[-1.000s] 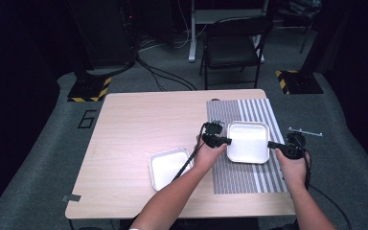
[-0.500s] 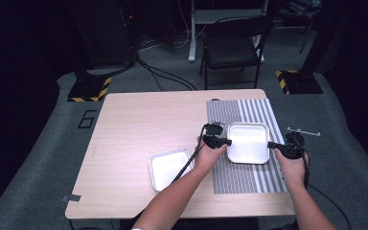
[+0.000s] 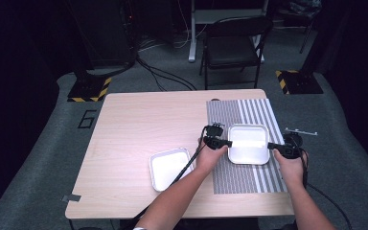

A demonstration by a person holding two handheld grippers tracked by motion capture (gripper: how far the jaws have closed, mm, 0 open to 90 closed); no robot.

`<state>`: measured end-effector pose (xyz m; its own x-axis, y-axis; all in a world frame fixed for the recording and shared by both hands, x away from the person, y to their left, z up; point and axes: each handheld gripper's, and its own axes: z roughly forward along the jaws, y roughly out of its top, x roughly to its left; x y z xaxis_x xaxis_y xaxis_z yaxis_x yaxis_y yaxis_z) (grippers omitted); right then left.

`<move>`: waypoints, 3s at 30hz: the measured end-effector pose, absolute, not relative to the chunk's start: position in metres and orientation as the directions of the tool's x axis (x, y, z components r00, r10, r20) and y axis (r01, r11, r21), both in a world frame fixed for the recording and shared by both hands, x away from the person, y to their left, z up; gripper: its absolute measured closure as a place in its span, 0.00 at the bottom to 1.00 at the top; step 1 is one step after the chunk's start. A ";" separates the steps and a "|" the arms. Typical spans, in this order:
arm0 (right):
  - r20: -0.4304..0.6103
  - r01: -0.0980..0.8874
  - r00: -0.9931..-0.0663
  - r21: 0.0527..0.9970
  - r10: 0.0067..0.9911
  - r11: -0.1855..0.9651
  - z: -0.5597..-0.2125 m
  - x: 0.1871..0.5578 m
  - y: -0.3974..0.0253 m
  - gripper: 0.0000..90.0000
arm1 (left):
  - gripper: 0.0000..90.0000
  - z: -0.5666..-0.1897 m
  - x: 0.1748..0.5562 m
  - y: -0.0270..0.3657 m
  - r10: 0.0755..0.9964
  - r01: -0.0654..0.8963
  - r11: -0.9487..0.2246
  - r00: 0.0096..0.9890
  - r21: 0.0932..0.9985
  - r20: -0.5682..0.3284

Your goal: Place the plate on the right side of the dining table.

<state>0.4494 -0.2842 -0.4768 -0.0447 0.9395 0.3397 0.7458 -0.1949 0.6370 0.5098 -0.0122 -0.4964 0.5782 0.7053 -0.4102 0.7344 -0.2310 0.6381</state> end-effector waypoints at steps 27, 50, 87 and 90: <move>0.335 0.771 0.004 0.599 0.942 -0.216 -0.499 0.458 -0.287 0.98 | 0.77 -0.512 0.512 -0.014 0.689 0.751 -0.285 0.592 0.595 -0.417; 0.238 0.694 -0.196 0.719 0.951 -0.037 -0.471 0.433 -0.238 0.62 | 0.53 -0.477 0.494 0.020 0.657 0.683 -0.303 0.655 0.665 -0.373; 0.236 0.659 -0.374 0.748 0.897 0.078 -0.465 0.379 -0.210 0.49 | 0.45 -0.450 0.446 0.158 0.686 0.614 -0.281 0.666 0.738 -0.293; 0.230 0.651 -0.387 0.754 0.893 0.087 -0.468 0.377 -0.211 0.46 | 0.45 -0.449 0.443 0.170 0.691 0.613 -0.274 0.661 0.741 -0.291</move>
